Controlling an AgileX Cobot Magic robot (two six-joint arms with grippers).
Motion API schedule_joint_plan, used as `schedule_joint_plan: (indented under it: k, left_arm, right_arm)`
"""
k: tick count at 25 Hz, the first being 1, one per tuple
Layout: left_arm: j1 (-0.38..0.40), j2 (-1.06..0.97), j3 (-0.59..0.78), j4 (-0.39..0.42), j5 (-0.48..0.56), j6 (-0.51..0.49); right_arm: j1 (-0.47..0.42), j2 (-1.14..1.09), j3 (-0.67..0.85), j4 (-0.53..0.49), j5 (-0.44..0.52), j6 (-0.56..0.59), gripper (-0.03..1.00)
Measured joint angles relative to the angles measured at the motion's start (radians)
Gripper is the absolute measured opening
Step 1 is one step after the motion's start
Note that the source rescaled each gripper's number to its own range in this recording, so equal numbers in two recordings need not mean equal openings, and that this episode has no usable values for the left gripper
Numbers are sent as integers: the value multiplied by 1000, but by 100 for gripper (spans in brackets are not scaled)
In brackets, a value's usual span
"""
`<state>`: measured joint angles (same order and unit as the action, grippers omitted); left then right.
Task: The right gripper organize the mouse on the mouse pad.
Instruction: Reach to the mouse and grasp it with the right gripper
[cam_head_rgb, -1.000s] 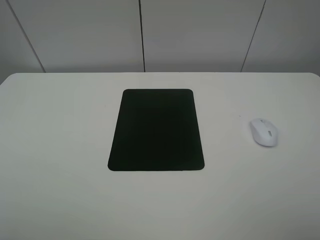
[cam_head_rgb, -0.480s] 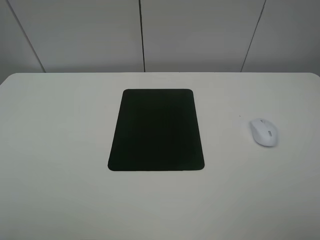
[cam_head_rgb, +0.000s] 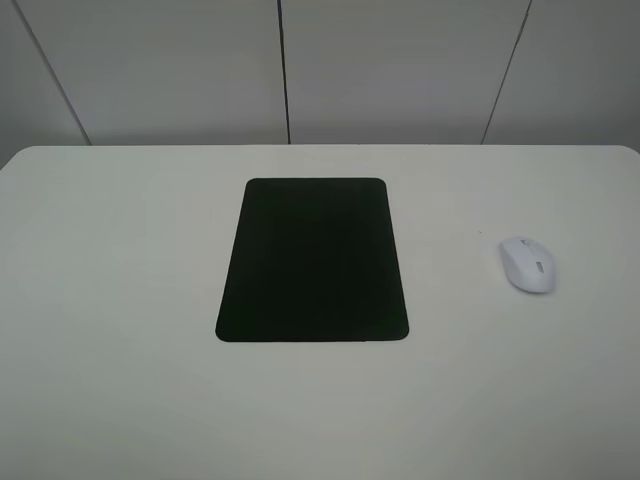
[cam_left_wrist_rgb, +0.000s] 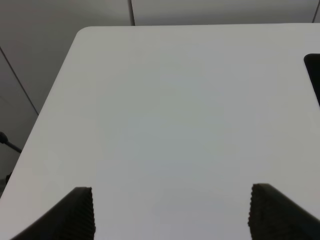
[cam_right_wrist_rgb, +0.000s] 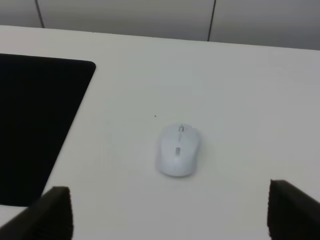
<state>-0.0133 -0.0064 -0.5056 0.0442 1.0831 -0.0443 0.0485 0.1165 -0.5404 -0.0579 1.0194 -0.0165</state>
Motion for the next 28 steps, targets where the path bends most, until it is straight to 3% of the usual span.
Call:
schedule_joint_plan:
  k: [2,7,12,20,28]
  left_arm:
    - [0,0,0,0,0,0]
    - [0,0,0,0,0,0]
    - [0,0,0,0,0,0]
    - [0,0,0,0,0,0]
    - [0,0,0,0,0,0]
  right_arm:
    - [-4,103,-8,-3,-40,0,76]
    - [-4,394,-44,-3,-191,0,95]
    - [-4,722,-119,-3,-315,16,100]
    - [-4,1193,-311,-3,-334,75,100]
    - [-4,1490,-402,9,-346,75,100]
